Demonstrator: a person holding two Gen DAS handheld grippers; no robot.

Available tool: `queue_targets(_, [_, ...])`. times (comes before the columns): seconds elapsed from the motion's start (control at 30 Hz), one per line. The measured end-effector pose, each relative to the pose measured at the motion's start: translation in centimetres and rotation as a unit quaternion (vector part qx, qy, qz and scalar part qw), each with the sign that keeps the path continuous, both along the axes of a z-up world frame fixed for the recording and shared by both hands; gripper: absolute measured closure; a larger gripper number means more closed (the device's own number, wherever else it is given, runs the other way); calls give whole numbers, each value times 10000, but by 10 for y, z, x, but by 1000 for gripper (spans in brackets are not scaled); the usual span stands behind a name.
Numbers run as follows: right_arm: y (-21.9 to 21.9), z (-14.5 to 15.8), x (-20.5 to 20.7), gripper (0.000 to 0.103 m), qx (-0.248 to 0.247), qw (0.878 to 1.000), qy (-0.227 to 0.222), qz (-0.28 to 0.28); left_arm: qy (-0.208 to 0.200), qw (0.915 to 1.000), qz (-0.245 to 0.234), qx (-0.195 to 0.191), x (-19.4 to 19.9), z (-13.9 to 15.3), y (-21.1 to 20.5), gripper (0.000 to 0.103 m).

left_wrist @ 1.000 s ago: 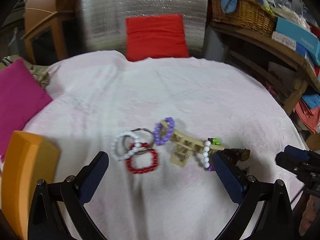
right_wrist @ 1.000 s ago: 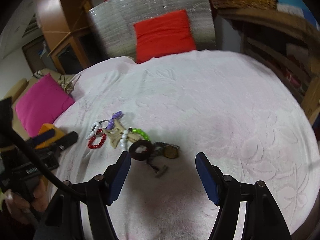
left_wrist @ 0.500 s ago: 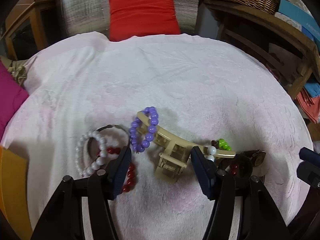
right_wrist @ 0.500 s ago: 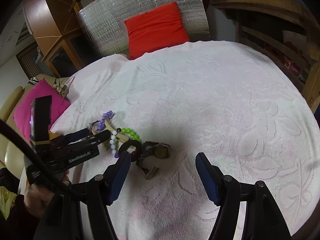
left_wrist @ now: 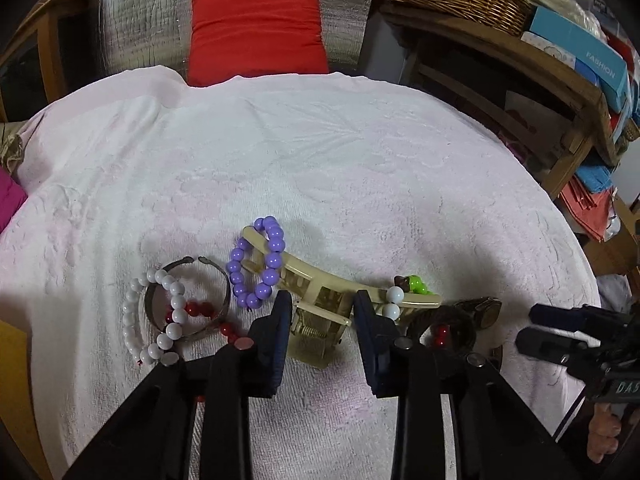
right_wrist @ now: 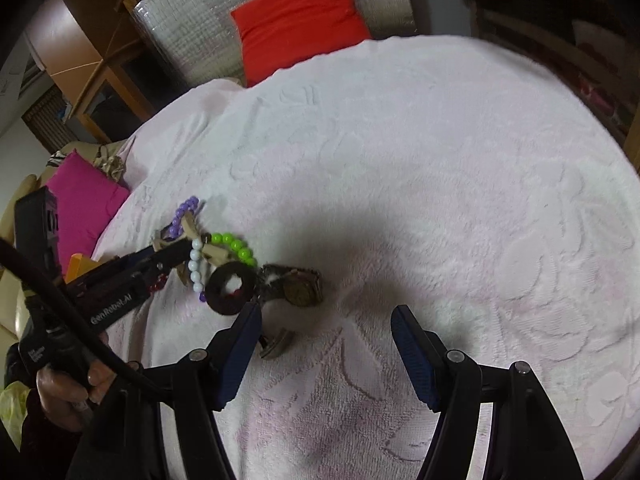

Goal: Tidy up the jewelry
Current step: 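Grasp the multicolour bead bracelet with the left tool while the right tool grasps the silver watch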

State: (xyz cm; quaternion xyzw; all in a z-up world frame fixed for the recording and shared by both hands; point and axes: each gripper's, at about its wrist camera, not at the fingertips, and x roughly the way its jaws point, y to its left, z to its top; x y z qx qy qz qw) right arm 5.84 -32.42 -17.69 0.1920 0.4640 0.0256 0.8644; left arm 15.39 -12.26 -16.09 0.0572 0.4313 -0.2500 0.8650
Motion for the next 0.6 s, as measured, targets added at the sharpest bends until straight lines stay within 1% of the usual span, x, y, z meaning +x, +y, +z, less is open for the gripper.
queue_targets(0.13, [7,-9,4,32,79,9995,11,311,-89,9999,-67,-39,-4,7,2,71])
queue_targets(0.3, [19,-12,15,32,-172,9990,-75,395,-208,9995,-210,-111,-19,20,10,72])
queue_targets(0.33, [22,-12,17,35,-269,9988,-112,381,-227,9994,-241,-105,-22,23,12,72])
queue_targets(0.37, [24,-12,18,42,-365,9985,-126,386,-238,9993,-277,-109,-25,25,14,72])
queue_targets(0.4, [28,-12,20,45,-516,9978,-142,395,-254,9991,-330,-111,-29,27,16,72])
queue_targets(0.47, [33,-12,22,59,-727,9965,-191,377,-272,9987,-413,-104,-37,32,19,72])
queue_targets(0.5, [35,-12,23,61,-797,9959,-194,370,-271,9986,-451,-104,-40,34,21,73])
queue_targets(0.57, [38,-13,24,73,-970,9945,-206,342,-264,9983,-505,-118,-46,38,26,73])
queue_targets(0.6, [39,-12,23,73,-1012,9940,-209,351,-264,9982,-530,-118,-47,39,28,73])
